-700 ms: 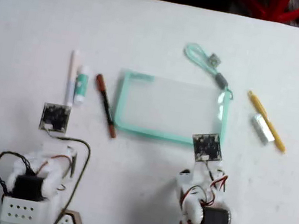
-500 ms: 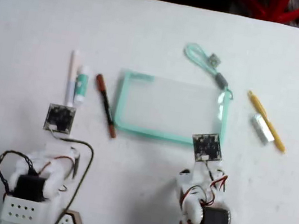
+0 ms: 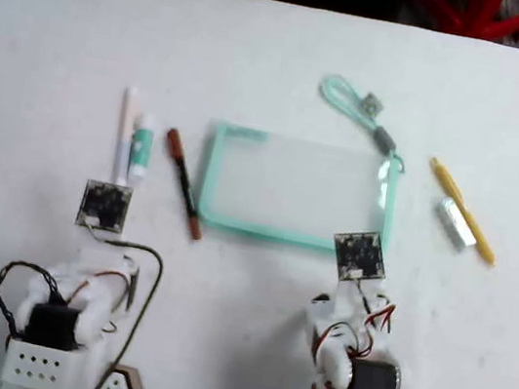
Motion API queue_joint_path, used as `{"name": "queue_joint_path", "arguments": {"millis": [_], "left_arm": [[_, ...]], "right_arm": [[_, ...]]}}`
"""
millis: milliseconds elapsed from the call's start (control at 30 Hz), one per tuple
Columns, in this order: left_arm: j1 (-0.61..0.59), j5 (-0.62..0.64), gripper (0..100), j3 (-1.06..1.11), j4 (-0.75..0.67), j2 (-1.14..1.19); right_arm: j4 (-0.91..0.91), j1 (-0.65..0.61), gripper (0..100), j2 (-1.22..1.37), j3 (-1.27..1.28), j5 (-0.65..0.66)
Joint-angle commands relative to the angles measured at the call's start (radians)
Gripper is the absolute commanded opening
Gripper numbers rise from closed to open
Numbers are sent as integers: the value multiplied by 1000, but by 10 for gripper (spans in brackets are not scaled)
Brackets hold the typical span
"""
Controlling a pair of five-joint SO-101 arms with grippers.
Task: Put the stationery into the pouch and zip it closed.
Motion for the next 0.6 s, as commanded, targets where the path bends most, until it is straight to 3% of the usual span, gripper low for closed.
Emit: {"name": "queue_joint_path", "arguments": {"millis": [0, 267, 567], "left_arm": [[8, 8, 28, -5, 0, -5], [-94, 8, 30, -5, 0, -5], [-93, 8, 30, -5, 0, -5]], "right_arm": [[5, -7, 291, -10, 5, -3], [5, -7, 291, -10, 5, -3], [5, -7, 291, -10, 5, -3]]}}
